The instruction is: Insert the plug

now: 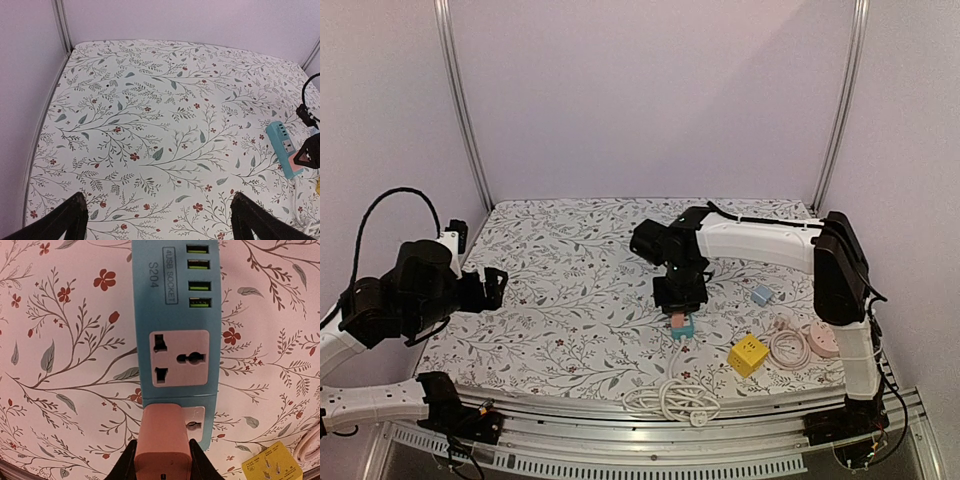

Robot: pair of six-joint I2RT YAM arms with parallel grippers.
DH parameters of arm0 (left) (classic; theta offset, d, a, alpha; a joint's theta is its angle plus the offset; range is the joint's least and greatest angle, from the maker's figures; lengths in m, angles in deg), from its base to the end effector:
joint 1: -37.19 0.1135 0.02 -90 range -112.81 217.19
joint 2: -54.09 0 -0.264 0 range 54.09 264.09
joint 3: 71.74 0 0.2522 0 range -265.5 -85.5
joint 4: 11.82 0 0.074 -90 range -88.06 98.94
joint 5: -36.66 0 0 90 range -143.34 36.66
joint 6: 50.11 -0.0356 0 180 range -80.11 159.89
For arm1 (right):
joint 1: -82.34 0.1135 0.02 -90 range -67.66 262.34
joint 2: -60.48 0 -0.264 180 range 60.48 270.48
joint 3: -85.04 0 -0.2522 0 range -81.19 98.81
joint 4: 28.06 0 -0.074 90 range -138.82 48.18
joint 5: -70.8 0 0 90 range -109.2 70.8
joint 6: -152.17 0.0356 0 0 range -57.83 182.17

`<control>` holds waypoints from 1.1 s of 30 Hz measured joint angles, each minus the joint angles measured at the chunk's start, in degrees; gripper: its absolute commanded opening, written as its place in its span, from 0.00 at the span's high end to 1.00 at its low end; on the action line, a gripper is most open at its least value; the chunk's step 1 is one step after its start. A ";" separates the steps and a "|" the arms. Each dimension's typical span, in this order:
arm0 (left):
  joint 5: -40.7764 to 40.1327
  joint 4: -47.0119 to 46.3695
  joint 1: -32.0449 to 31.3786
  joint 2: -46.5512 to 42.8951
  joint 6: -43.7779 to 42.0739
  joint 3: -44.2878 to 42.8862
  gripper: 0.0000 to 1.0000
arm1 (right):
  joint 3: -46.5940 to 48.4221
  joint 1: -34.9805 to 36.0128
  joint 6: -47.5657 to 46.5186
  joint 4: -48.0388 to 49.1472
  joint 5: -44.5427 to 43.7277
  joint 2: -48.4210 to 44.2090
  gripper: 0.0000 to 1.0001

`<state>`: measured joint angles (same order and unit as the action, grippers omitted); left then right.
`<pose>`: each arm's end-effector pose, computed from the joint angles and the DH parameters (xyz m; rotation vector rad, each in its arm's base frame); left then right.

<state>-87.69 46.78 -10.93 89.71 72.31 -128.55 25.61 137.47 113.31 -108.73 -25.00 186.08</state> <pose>0.0968 -0.0779 0.2956 -0.0305 2.1007 -0.1736 0.2506 0.3533 0.1969 -0.0992 3.0140 -0.0011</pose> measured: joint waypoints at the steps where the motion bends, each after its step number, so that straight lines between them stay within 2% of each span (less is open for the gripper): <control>1: -0.09 0.00 0.00 0.00 -0.09 0.02 0.00 | -0.09 -0.02 0.02 0.37 0.00 -0.15 0.79; 3: -0.46 0.00 0.00 0.00 -0.50 0.00 0.01 | 0.02 0.00 0.00 0.63 -0.02 -0.17 0.73; 10: -0.87 0.02 0.00 0.02 -1.40 -0.48 0.00 | 5.86 0.00 -0.09 -1.86 0.09 -0.07 0.41; 17: -0.52 -0.07 0.00 0.22 -1.64 -2.51 0.01 | 9.75 0.00 0.66 -4.26 -0.11 -1.55 0.23; 21: 0.87 -0.20 0.00 1.22 -2.10 -4.28 0.01 | 10.71 0.00 1.40 -6.25 -0.31 -2.62 0.20; 25: 5.03 -0.31 0.00 5.84 -1.79 -8.04 0.01 | 11.13 -0.57 1.62 -6.71 -0.33 -5.01 0.19; 33: 15.10 0.00 0.00 25.77 2.14 -20.37 0.02 | 9.64 -5.79 1.60 -7.13 -1.20 -9.92 0.17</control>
<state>-72.58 46.78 -10.93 115.48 74.46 -148.92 35.25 131.68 114.90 -115.86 -26.20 176.16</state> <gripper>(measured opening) 0.994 0.826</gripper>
